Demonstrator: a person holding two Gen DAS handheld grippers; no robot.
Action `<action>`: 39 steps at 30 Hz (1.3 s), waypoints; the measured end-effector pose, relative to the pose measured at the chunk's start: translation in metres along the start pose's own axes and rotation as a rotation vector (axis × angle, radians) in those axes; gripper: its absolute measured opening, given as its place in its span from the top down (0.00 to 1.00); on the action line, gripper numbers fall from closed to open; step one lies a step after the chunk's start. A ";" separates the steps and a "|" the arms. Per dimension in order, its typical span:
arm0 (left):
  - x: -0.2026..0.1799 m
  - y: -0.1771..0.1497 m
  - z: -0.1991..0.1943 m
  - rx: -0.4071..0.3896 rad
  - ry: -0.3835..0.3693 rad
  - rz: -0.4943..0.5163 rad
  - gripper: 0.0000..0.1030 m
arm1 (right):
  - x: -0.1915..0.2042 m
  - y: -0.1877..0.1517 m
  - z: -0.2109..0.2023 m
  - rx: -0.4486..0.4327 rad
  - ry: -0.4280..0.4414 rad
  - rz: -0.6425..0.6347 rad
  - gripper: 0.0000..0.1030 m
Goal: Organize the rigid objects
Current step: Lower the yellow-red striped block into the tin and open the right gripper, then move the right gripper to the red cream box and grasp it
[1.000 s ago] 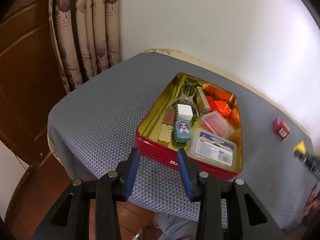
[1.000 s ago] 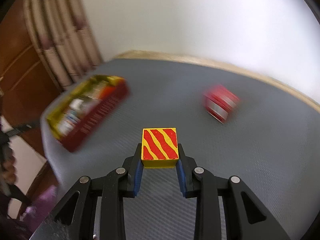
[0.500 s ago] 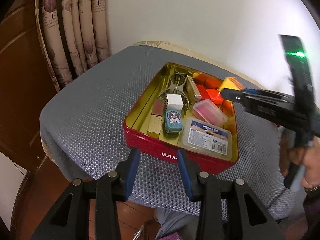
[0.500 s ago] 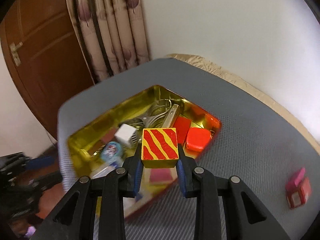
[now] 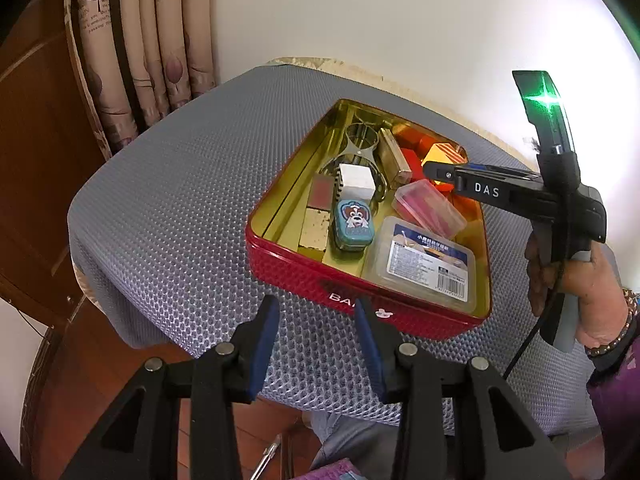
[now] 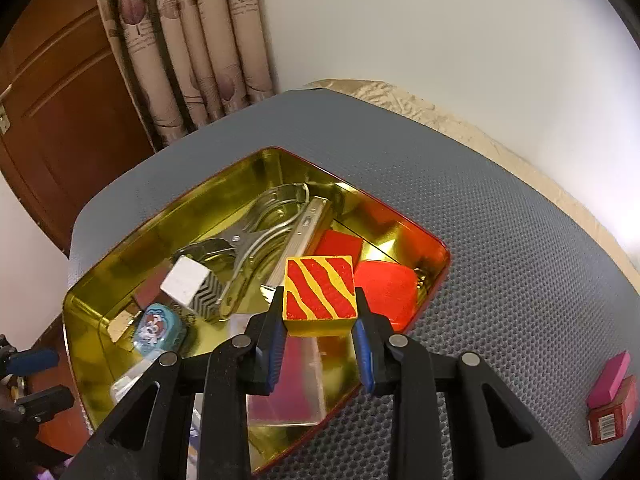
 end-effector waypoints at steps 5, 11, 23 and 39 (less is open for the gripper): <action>-0.002 -0.002 0.002 0.014 0.000 0.007 0.62 | 0.001 -0.002 0.002 0.008 -0.007 -0.025 0.73; -0.001 -0.004 0.004 0.025 -0.001 0.000 0.62 | 0.001 -0.001 0.003 0.004 -0.007 -0.022 0.72; 0.000 -0.003 0.004 0.014 0.016 0.009 0.62 | 0.001 -0.002 -0.022 -0.082 0.018 0.008 0.67; -0.024 -0.009 -0.012 -0.057 0.043 0.116 0.62 | -0.182 -0.191 -0.208 -0.176 -0.487 0.388 0.50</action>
Point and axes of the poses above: each gripper's, at about its wrist camera, not at the fingertips, and z roughly the way its jaws point, x to its left, y to its top, the point moved 10 cm from there along z, roughly the way its jaws point, and after that the axes turned 10 degrees about y, right-handed, at the moved point
